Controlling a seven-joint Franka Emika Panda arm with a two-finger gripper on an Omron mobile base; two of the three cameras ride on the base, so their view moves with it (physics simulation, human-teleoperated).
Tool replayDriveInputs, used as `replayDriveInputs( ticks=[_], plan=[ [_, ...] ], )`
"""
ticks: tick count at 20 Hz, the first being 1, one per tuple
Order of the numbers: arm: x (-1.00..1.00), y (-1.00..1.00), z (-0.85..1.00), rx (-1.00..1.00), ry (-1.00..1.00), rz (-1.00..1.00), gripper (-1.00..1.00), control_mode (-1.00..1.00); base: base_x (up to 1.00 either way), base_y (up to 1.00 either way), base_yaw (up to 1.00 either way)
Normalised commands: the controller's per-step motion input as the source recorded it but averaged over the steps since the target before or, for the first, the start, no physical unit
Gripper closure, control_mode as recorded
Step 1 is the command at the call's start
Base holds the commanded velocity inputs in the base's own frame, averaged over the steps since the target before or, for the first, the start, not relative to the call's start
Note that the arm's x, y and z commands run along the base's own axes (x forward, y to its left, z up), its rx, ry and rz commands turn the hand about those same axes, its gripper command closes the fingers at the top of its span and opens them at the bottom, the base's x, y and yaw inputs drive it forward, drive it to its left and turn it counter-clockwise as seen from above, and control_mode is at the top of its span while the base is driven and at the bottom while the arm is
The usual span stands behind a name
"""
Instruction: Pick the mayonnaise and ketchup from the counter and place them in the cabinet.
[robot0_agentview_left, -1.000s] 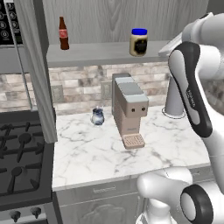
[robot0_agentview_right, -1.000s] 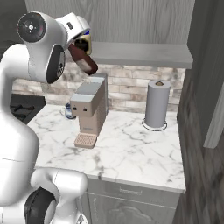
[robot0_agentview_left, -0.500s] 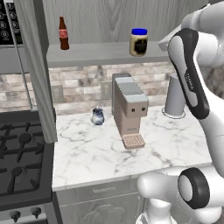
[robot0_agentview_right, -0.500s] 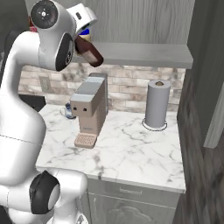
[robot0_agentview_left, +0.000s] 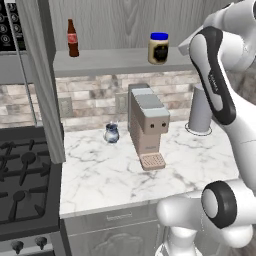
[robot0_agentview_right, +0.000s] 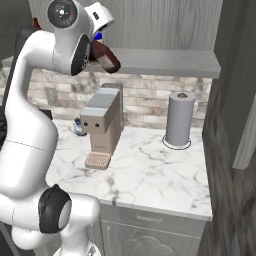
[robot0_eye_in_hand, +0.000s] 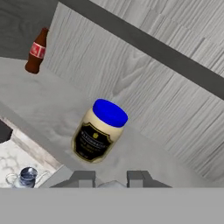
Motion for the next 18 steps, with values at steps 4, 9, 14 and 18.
replayDriveInputs(
  ticks=[4,9,14,18],
  plan=[
    [0.18,0.00,-0.01,0.00,0.00,0.04,1.00,-1.00,0.00,0.00,0.00],
    [0.15,0.00,-0.02,0.00,0.00,0.04,1.00,-1.00,0.00,0.00,0.00],
    [0.11,0.00,-0.11,0.00,0.00,0.03,1.00,-1.00,0.00,0.00,0.00],
    [0.02,0.00,-0.16,0.00,0.00,0.03,1.00,-1.00,0.00,0.00,0.00]
  ],
)
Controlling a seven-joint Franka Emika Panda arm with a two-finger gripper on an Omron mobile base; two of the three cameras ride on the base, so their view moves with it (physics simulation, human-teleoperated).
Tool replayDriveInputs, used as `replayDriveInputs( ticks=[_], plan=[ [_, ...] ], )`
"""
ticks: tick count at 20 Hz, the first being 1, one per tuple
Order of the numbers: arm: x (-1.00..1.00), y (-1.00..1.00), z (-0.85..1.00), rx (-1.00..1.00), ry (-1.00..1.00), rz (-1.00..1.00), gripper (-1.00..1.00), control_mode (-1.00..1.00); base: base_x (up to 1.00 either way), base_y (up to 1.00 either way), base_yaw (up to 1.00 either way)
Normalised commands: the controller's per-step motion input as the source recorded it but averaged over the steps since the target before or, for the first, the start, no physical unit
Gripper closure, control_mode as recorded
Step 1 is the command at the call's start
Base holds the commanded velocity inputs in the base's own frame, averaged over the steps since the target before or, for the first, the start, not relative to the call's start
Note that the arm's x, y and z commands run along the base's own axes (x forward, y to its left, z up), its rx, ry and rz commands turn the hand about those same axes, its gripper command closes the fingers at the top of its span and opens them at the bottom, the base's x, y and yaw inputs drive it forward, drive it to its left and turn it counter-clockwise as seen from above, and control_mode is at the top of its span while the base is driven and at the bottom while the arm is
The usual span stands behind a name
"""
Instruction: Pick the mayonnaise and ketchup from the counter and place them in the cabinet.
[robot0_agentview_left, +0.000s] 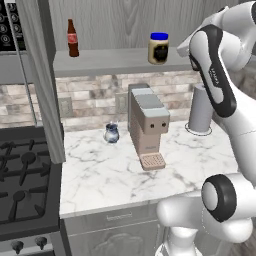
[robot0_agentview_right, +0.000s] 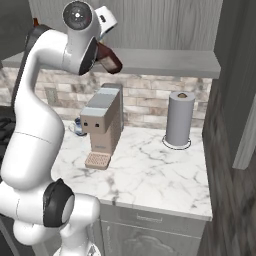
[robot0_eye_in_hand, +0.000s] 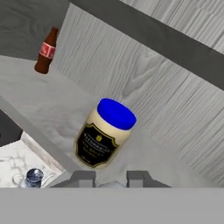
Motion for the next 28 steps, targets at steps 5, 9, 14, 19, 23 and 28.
replayDriveInputs(
  ticks=[5,9,14,19,23,28],
  plan=[
    [0.01,-0.01,-0.09,0.00,0.00,0.03,1.00,-1.00,0.00,0.00,0.00],
    [0.11,-0.03,0.00,0.00,-0.01,0.03,1.00,-1.00,0.00,0.00,0.00],
    [0.20,-0.05,0.00,0.00,-0.01,0.03,1.00,-1.00,0.00,0.00,0.00],
    [0.13,-0.04,0.00,0.00,-0.02,0.04,1.00,-1.00,0.00,0.00,0.00],
    [0.15,-0.04,0.00,0.00,-0.01,0.04,1.00,-1.00,0.00,0.00,0.00],
    [0.16,-0.05,0.00,0.00,-0.01,0.04,1.00,-1.00,0.00,0.00,0.00]
  ],
)
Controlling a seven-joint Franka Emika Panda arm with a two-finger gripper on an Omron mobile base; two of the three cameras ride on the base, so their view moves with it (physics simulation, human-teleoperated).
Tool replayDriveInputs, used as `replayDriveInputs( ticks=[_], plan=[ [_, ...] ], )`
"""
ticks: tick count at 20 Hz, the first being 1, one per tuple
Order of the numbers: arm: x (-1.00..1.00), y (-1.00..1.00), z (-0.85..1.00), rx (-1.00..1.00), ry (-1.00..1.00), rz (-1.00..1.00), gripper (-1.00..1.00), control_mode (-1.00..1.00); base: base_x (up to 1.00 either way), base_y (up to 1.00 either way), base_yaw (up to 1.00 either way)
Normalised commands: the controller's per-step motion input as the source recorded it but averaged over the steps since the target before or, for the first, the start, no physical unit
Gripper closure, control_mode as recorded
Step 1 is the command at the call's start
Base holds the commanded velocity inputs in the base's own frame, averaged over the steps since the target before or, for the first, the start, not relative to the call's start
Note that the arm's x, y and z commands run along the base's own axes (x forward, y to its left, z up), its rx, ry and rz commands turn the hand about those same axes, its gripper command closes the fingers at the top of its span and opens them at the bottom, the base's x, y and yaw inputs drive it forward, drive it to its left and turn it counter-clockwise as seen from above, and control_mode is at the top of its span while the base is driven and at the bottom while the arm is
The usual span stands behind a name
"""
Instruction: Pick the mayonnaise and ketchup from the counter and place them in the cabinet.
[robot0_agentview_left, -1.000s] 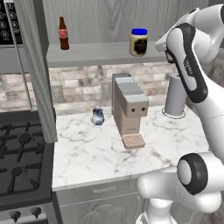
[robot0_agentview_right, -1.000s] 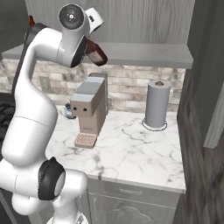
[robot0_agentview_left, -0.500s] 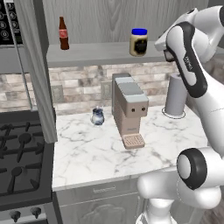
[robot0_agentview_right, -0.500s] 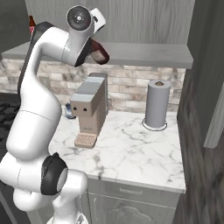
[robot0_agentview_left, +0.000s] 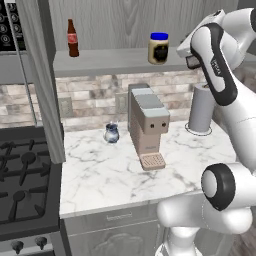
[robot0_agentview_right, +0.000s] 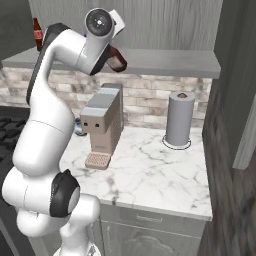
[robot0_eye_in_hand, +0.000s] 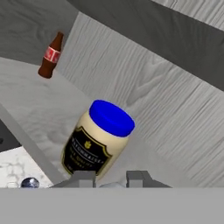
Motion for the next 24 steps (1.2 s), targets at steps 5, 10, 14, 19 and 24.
replayDriveInputs(
  ticks=[5,10,14,19,24],
  plan=[
    [0.17,-0.07,0.00,0.00,-0.02,0.04,1.00,-1.00,0.00,0.00,0.00],
    [0.20,-0.08,0.00,0.00,-0.01,0.04,1.00,-1.00,0.00,0.00,0.00],
    [0.18,-0.08,0.00,0.00,-0.01,0.03,1.00,-1.00,0.00,0.00,0.00],
    [0.21,-0.11,0.00,0.00,-0.01,0.03,1.00,-1.00,0.00,0.00,0.00],
    [0.24,-0.12,0.00,0.00,-0.01,0.02,1.00,-1.00,0.00,0.00,0.00]
  ],
)
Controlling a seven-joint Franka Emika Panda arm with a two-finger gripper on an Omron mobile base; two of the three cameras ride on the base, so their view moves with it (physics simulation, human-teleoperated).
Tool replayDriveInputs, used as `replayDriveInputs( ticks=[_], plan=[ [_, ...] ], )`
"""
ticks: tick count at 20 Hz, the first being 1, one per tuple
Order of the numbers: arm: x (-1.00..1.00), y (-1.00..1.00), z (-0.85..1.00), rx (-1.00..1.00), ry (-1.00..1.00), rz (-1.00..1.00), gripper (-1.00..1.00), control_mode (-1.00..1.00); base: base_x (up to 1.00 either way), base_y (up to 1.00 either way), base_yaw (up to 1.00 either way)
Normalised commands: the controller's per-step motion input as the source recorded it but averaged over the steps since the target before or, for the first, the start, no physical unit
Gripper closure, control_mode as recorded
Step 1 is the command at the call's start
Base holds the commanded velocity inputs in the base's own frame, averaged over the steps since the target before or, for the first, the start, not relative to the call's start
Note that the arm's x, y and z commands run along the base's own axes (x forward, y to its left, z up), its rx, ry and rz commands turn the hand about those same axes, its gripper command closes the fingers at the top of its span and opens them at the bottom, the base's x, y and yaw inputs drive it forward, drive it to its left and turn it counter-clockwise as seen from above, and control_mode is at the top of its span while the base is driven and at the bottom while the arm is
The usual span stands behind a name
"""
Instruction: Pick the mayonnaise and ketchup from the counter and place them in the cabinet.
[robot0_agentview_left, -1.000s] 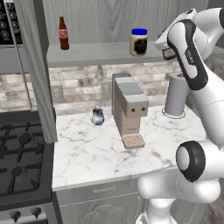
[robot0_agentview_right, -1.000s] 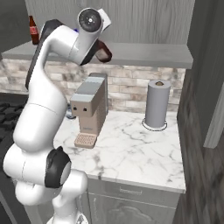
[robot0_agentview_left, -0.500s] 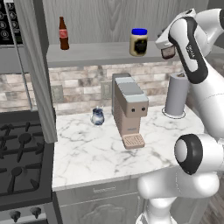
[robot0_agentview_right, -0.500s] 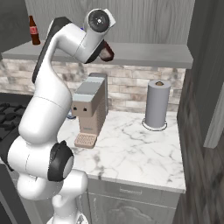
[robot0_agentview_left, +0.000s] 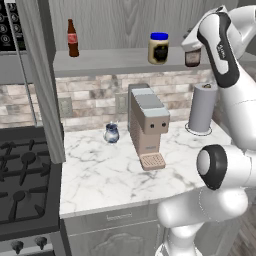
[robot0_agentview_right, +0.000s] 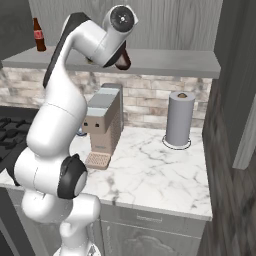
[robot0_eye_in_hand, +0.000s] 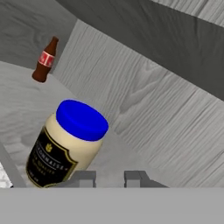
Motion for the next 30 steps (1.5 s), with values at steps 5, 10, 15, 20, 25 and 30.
replayDriveInputs(
  ticks=[5,10,15,20,25,30],
  plan=[
    [0.24,-0.13,0.00,0.00,-0.02,0.03,1.00,-1.00,0.00,0.00,0.00],
    [0.28,-0.14,0.00,0.00,-0.02,0.04,1.00,-1.00,0.00,0.00,0.00],
    [0.26,-0.11,0.00,0.00,-0.03,0.04,1.00,-1.00,0.00,0.00,0.00],
    [0.25,-0.04,0.00,0.00,-0.02,0.04,1.00,-1.00,0.00,0.00,0.00],
    [0.32,0.00,-0.04,0.00,0.00,0.05,-1.00,-1.00,0.00,0.00,0.00],
    [0.11,0.00,-0.07,0.00,0.00,0.05,-1.00,-1.00,0.00,0.00,0.00]
  ],
)
